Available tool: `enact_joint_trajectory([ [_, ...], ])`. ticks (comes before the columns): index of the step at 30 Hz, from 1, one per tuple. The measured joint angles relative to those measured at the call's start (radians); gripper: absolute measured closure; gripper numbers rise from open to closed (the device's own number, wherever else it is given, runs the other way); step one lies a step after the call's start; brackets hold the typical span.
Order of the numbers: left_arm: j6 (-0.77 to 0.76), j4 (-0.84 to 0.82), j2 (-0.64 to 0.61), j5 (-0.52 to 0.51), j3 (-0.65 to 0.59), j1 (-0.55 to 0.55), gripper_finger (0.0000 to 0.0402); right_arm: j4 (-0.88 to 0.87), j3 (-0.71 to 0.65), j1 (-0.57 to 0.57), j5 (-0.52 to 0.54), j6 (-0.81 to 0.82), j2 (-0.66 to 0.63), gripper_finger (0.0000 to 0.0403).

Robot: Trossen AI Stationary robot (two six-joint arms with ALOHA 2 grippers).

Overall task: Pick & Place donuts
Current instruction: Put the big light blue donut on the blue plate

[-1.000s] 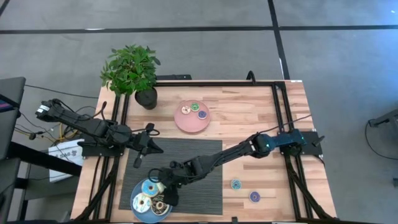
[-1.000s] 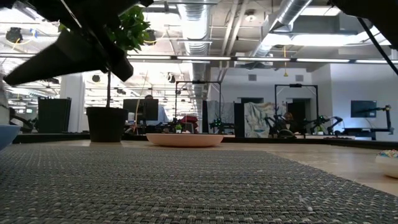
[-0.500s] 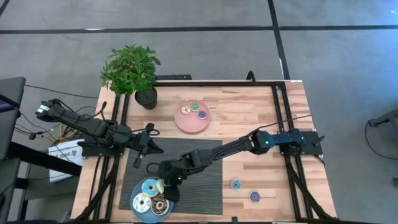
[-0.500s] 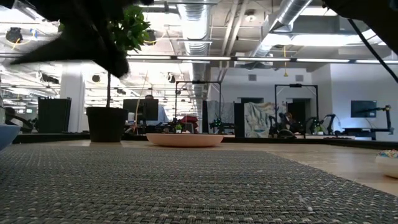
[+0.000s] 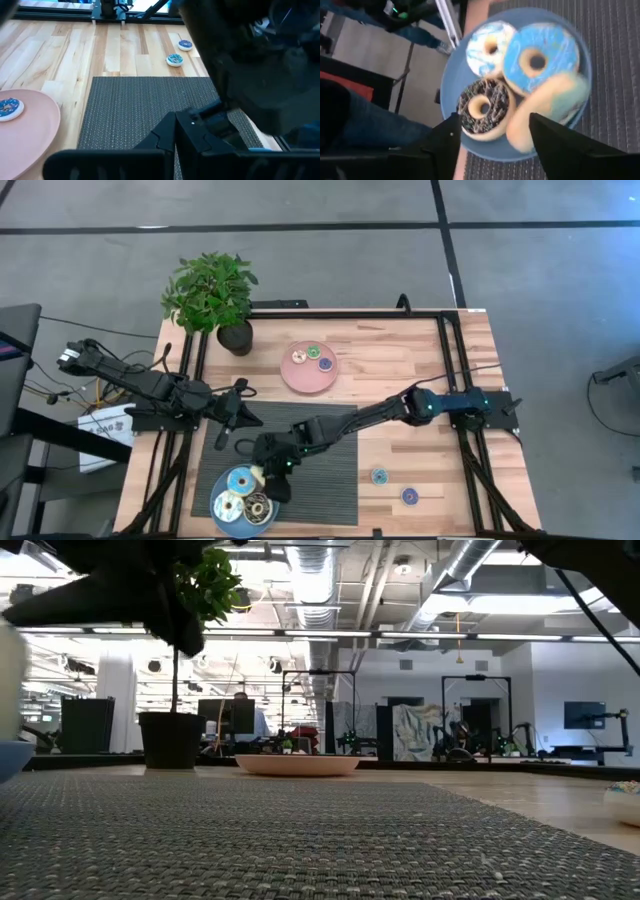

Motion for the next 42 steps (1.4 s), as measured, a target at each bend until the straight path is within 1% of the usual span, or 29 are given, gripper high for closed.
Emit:
enact_joint_trajectory([
  [3, -0.012, 0.000, 0.000, 0.000, 0.000, 0.000, 0.0402, 0.004, 0.001, -0.003, 0.000, -0.015, -0.013, 0.0208],
  [6, -0.016, 0.000, 0.000, 0.000, 0.000, 0.000, 0.0402, -0.009, -0.001, 0.007, -0.002, -0.017, -0.027, 0.0253],
  [9, -0.016, 0.001, 0.000, 0.000, 0.000, 0.000, 0.0402, -0.028, 0.002, 0.016, 0.041, -0.018, -0.037, 0.0297],
  [12, -0.016, 0.001, 0.000, 0.000, 0.000, 0.000, 0.0402, -0.040, -0.005, 0.024, 0.052, -0.016, -0.031, 0.0333],
  [14, -0.016, 0.001, 0.000, 0.000, 0.000, 0.000, 0.0402, 0.019, -0.005, 0.028, 0.053, -0.009, -0.009, 0.0355],
  [16, -0.016, 0.004, 0.000, 0.000, 0.000, 0.000, 0.0402, 0.041, -0.009, 0.033, 0.054, -0.008, -0.001, 0.0377],
  [18, -0.016, 0.005, 0.000, 0.000, 0.000, 0.000, 0.0402, 0.126, -0.005, 0.037, 0.053, -0.009, 0.022, 0.0395],
  [23, -0.024, 0.007, 0.000, 0.000, 0.000, 0.000, 0.0402, 0.198, -0.006, 0.043, 0.029, 0.001, 0.053, 0.0392],
  [27, -0.032, 0.007, 0.000, 0.000, 0.000, 0.000, 0.0402, 0.188, -0.010, 0.042, -0.001, -0.011, 0.061, 0.0400],
  [30, -0.032, 0.004, 0.000, 0.000, 0.000, 0.000, 0.0402, 0.150, -0.010, 0.042, 0.039, -0.072, 0.023, 0.0401],
  [32, -0.026, 0.004, 0.000, 0.000, 0.000, 0.000, 0.0402, 0.104, -0.008, 0.041, 0.090, -0.107, -0.022, 0.0402],
  [34, -0.024, 0.005, 0.000, 0.000, 0.000, 0.000, 0.0402, 0.012, -0.006, 0.043, 0.159, -0.119, -0.064, 0.0402],
  [36, -0.020, 0.004, 0.000, 0.000, 0.000, 0.000, 0.0402, -0.038, -0.002, 0.041, 0.204, -0.112, -0.068, 0.0403],
  [38, -0.008, 0.008, 0.000, 0.000, 0.000, 0.000, 0.0402, -0.078, -0.009, 0.039, 0.208, -0.090, -0.053, 0.0403],
  [42, -0.005, 0.008, 0.000, -0.009, 0.000, 0.000, 0.0402, -0.055, -0.009, 0.039, 0.199, -0.036, -0.004, 0.0403],
])
